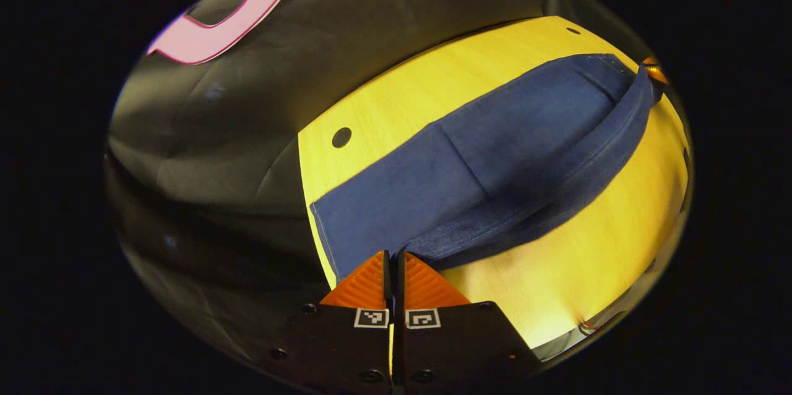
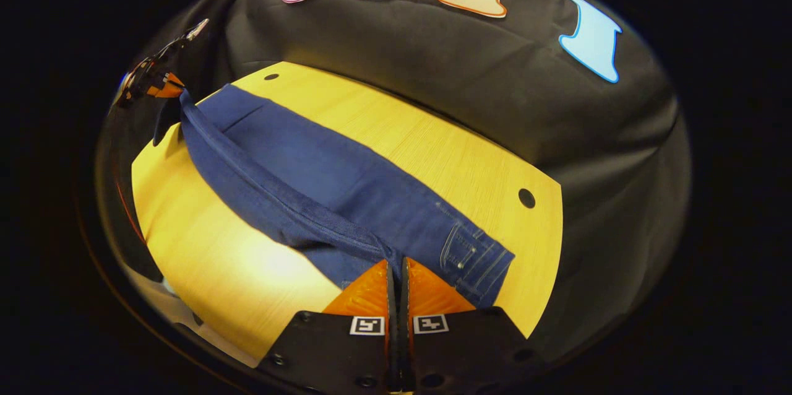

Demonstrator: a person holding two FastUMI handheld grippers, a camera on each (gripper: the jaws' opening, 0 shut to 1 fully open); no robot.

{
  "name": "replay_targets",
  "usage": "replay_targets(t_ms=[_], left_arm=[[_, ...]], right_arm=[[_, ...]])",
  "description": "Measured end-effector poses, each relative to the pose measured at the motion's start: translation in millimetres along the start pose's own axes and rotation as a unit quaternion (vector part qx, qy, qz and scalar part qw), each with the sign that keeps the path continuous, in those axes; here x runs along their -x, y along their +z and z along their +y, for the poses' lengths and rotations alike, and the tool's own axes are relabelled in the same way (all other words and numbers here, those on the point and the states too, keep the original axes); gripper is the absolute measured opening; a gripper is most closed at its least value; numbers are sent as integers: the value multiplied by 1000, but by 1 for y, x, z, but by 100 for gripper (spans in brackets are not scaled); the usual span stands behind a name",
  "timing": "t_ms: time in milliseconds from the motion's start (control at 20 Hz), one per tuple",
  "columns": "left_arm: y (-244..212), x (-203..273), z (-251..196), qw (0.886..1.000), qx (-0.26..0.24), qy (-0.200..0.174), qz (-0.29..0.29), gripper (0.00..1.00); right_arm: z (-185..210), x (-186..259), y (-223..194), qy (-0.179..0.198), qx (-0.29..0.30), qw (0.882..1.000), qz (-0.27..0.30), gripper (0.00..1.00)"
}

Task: Grasp the waist and the cuffs of the jeans and fold them to make the two legs overlap; first hold the waist and fold one-third of the jeans toward the cuffs, then hold the cuffs and fold the remaining one-third in the same direction to finish folding.

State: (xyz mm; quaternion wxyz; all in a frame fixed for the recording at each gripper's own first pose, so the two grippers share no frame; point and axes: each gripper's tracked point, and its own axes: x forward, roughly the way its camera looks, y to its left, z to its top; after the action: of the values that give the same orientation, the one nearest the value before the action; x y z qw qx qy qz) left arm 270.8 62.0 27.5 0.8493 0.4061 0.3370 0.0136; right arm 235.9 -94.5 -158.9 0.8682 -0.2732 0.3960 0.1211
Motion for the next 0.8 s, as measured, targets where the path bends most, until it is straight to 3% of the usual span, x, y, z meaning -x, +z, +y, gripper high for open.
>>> replay_targets(t_ms=[200, 400, 600, 800], left_arm=[[48, -60, 12, 1000, -14, 27, 2, 0], [61, -108, 4, 999, -10, 53, -2, 0], [63, -132, 5, 996, 34, 82, -29, 0], [65, -135, 6, 988, 96, 99, -73, 3]], right_arm=[[-16, -70, 15, 8, -92, 996, 9, 3], [-30, -124, 25, -10, -151, 988, -19, 0], [-32, -150, 20, -23, -137, 990, -27, 3], [-33, -160, 19, -40, -140, 988, -47, 24]])
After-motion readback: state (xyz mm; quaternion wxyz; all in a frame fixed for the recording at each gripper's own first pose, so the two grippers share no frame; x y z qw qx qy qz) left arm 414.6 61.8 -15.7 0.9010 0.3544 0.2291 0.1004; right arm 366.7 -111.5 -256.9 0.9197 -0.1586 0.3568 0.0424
